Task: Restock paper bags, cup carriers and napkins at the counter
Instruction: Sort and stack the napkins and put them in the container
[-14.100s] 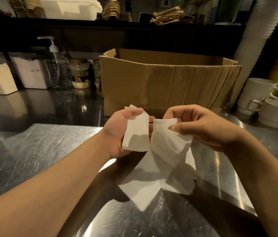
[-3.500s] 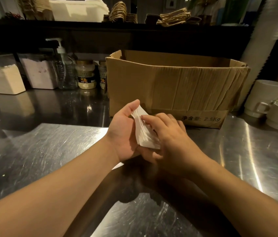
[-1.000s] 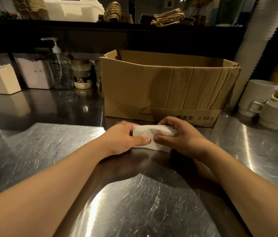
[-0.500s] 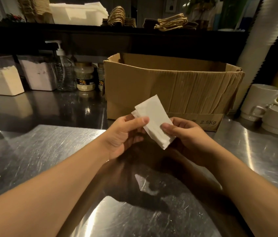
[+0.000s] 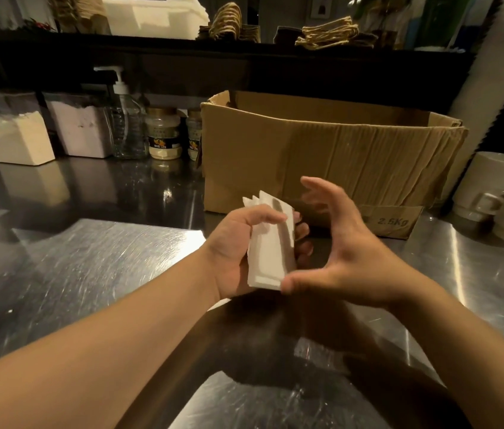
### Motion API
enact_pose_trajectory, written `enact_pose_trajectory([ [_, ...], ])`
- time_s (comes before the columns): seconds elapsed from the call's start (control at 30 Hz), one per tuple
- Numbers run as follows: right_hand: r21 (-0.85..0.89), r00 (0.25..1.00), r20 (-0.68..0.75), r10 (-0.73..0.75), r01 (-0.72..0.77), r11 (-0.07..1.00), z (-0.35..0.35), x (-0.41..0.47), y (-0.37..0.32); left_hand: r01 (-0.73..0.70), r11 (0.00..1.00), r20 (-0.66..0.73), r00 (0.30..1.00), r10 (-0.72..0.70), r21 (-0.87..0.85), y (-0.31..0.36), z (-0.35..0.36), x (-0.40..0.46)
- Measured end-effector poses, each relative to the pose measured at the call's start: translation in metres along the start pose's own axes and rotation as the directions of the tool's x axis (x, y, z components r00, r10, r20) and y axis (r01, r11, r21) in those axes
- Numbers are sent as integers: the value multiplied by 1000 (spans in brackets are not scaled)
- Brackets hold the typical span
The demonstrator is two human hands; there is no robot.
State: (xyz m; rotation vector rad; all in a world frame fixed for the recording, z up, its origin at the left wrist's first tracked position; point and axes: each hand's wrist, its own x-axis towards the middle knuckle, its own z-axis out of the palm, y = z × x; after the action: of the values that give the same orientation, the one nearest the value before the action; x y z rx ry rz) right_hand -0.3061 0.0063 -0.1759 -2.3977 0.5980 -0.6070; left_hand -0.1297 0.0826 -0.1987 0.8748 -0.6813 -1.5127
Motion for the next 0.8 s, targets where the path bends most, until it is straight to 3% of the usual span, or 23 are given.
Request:
enact_pose_trajectory([
  [0.1,-141,993,110,-39,54,988,9,-2,-5,34,995,38,999,-37,92,-5,5,-1],
  [0.33,-182,985,130,-117,140,973,12,-2,-6,39,981,56,997,-50,189,-5,8,-3],
  [0.4,-76,980,108,-165,173,982,8,-2,0,61,971,75,994,-81,233,-4,6,-3],
  [0.5,117,972,-68,-226,232,966,3,-1,13,73,943,61,993,-97,323,-2,4,-6],
  [0.57,93,965,-118,-233,244,965,2,2,18,67,921,44,995,-91,383,-2,4,-8],
  [0.8,71,976,-48,-214,217,974,-1,6,20,95,872,82,985,-153,481,0,6,-10],
])
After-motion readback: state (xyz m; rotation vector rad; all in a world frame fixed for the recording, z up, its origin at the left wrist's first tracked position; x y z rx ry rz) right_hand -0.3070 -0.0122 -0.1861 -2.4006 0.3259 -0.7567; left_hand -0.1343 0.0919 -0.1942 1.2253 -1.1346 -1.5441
